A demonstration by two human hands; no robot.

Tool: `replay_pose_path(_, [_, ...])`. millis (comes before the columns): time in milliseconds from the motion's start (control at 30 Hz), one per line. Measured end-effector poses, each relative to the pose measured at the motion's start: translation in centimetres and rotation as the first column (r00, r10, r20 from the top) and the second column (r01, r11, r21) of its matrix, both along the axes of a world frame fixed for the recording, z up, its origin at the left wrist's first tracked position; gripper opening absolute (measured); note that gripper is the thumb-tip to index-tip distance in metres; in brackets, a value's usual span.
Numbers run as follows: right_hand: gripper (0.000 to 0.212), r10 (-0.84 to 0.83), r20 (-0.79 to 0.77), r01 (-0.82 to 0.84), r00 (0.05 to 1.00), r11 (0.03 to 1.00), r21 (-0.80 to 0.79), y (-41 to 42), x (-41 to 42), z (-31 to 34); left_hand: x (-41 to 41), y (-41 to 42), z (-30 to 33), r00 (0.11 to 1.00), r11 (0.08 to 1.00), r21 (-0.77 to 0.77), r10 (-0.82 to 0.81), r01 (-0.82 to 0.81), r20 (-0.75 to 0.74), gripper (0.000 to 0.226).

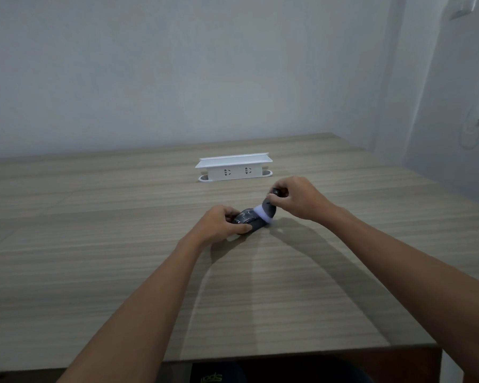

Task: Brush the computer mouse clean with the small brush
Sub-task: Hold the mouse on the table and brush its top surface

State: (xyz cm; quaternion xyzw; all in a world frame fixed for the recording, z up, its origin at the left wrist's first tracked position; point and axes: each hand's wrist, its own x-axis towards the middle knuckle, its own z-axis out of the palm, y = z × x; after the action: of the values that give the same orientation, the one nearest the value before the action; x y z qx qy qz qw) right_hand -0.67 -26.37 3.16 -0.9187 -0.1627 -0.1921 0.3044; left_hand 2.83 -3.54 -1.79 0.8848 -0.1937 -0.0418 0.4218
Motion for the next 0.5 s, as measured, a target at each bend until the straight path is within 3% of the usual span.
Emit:
replay_pose_path(167, [0.013,0.063,0.009,-0.062,0.998,0.998,-0.029,0.82,0.22,0.85,0.40,0.12,-0.13,1.000,1.000,0.010,0.000,0.001,-0.015,0.045])
replay_pose_path(300, [0.012,0.011,0.029,-0.007,1.000,0.992,-0.127,0.33,0.71,0.62,0.24,0.00,-0.06,1.000,1.000,0.011,0.008,-0.008,-0.001,0.045])
replay_pose_path(500, [0.013,0.076,0.003,-0.075,0.997,0.989,-0.126,0.95,0.54,0.80,0.40,0.03,-0.18,1.000,1.000,-0.002,0.019,-0.019,-0.017,0.043])
